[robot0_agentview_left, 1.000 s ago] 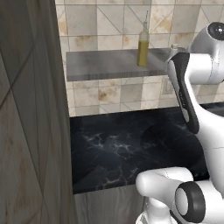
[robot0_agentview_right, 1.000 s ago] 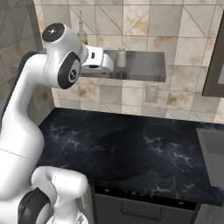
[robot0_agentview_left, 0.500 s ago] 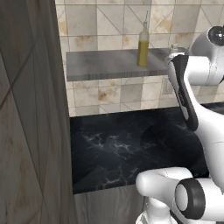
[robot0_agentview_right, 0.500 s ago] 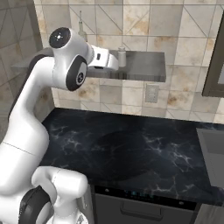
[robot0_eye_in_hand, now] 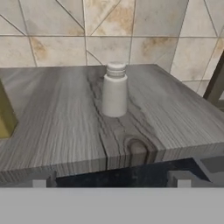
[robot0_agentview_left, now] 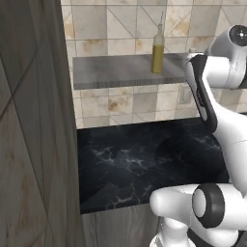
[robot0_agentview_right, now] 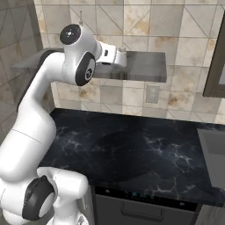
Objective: Take 2 condiments from the cabinet and move them on the counter near the stove.Make sure the condiments are lined up with each other, next to each other.
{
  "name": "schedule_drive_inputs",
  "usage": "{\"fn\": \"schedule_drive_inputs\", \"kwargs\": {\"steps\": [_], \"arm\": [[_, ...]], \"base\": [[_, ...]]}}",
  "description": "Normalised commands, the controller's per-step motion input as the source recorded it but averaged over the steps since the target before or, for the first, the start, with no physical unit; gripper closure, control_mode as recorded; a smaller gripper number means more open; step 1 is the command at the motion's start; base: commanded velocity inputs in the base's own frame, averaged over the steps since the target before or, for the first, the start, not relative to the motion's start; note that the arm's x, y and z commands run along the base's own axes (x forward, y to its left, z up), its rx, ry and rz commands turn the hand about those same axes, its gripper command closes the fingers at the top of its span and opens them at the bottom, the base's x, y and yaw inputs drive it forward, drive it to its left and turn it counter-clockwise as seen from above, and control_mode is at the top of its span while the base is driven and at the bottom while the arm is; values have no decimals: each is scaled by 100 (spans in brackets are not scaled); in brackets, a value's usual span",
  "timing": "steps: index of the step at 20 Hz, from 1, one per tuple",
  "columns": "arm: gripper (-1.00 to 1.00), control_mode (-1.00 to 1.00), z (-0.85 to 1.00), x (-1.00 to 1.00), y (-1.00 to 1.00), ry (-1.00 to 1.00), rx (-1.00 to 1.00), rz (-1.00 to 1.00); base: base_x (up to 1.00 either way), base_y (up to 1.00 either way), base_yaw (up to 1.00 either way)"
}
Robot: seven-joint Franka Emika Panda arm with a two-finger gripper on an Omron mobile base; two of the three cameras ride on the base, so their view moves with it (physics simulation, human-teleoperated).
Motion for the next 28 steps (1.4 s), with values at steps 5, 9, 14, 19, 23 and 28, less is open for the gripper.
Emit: {"fn": "schedule_drive_inputs", "kwargs": {"steps": [5,9,14,19,23,28], "arm": [[-100,-100,0,30,-12,0,0,0],[-100,-100,0,27,-6,0,0,0],[-100,-100,0,26,0,0,0,0],[-100,-100,0,25,0,0,1,0],[-100,-100,0,38,-3,0,2,0],[-100,-100,-5,39,-2,0,1,0]], "base": [[0,0,0],[0,0,0],[0,0,0],[0,0,0],[0,0,0],[0,0,0]]}}
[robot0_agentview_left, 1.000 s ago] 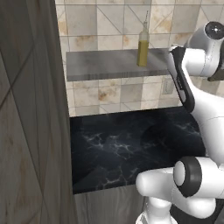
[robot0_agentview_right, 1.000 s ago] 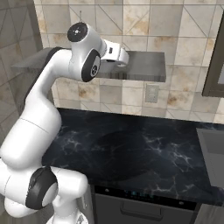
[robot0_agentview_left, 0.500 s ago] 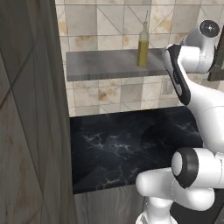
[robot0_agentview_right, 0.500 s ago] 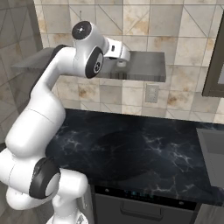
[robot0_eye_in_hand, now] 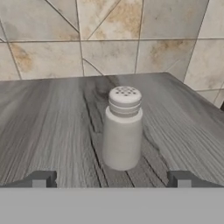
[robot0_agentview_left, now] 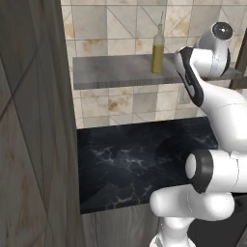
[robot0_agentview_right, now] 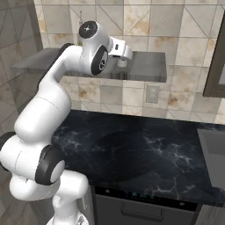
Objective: Take 2 condiments from the cabinet and move them on the counter near the stove.Make sure the condiments are lined up with each other, next to each other.
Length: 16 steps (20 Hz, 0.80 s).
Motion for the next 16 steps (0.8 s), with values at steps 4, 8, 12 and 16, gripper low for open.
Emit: {"fn": "schedule_drive_inputs", "kwargs": {"steps": [4,8,12,16], "arm": [[-100,-100,-5,31,-8,0,0,0],[-100,-100,-1,15,-15,0,0,0],[-100,-100,-5,17,-13,0,0,0],[-100,-100,-12,16,-3,0,0,0]], "base": [[0,0,0],[0,0,0],[0,0,0],[0,0,0]]}}
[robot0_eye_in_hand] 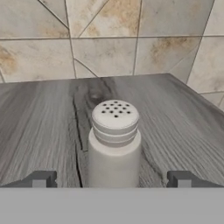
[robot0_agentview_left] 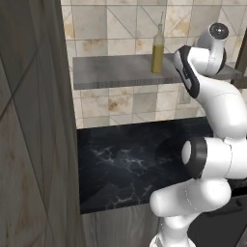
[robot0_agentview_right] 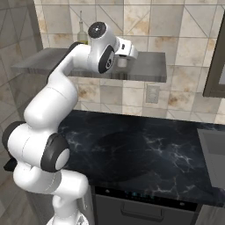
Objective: Take 2 condiments from the cabinet and move them on the counter near the stove.Make sure the condiments are lined up with each other, next to each other.
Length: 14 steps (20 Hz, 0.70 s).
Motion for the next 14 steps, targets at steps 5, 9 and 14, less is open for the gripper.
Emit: {"fn": "schedule_drive_inputs", "kwargs": {"steps": [5,9,14], "arm": [[-100,-100,-8,6,0,1,0,0],[-100,-100,-1,0,0,0,0,0],[-100,-100,-2,1,0,0,0,0]], "base": [[0,0,0],[0,0,0],[0,0,0]]}}
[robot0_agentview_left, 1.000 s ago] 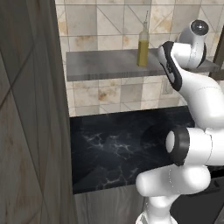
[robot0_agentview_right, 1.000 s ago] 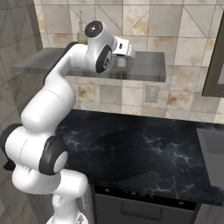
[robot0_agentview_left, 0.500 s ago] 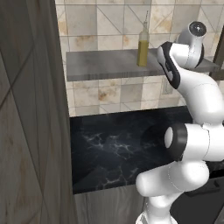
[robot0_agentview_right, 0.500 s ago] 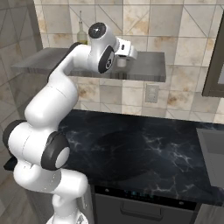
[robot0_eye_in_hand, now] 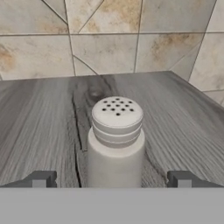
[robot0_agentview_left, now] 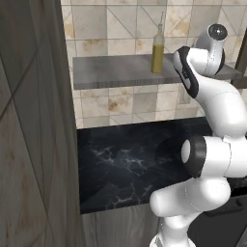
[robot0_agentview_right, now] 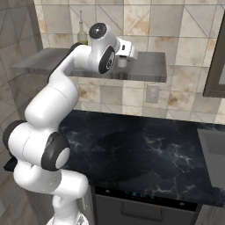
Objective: Take 2 condiments from the cabinet and move them on the counter near the stove.Make sure the condiments are lined up with each other, next to each other.
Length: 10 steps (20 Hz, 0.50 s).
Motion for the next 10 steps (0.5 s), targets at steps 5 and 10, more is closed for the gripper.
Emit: {"fn": "schedule_drive_inputs", "kwargs": {"steps": [5,10], "arm": [[-100,-100,-5,7,0,0,0,0],[-100,-100,-2,9,0,0,0,0]], "base": [[0,0,0],[0,0,0]]}}
